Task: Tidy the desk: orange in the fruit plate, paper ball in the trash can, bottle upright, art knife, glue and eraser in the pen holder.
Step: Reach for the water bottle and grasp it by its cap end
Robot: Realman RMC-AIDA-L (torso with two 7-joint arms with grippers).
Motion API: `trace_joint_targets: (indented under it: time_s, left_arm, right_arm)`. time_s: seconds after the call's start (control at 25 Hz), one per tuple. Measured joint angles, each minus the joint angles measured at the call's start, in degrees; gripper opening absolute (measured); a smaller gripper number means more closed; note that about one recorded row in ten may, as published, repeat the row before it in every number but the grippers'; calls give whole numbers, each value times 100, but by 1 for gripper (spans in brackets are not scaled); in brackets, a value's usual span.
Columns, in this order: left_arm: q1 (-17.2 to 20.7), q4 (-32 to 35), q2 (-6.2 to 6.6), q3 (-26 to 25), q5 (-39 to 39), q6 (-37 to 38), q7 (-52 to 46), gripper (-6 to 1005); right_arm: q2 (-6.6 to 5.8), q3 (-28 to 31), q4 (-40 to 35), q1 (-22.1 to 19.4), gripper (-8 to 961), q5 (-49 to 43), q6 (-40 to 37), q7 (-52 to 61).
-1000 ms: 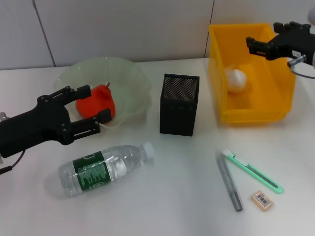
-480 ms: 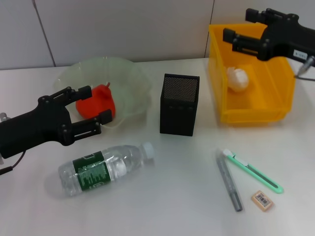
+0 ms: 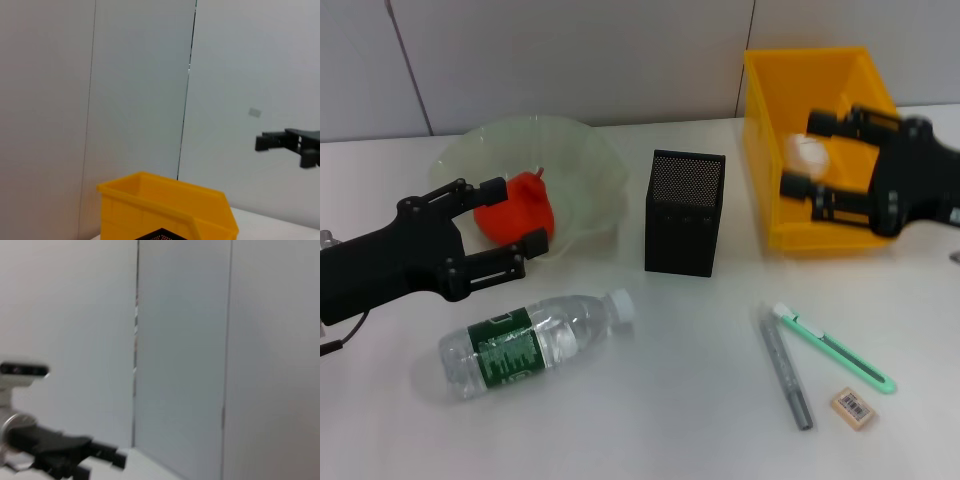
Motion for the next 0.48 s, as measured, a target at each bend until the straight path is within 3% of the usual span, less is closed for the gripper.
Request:
trace_joint_targets:
  time_s: [0.28, 0.48]
  left_arm:
    - [1, 116, 5, 0, 226, 17, -33, 842]
    - [-68, 223, -9, -2, 670, 53, -96, 841]
  right_arm:
    - [9, 30, 59, 39, 766, -1213, -698, 372]
    - [25, 95, 71, -10, 766, -1513, -909, 368]
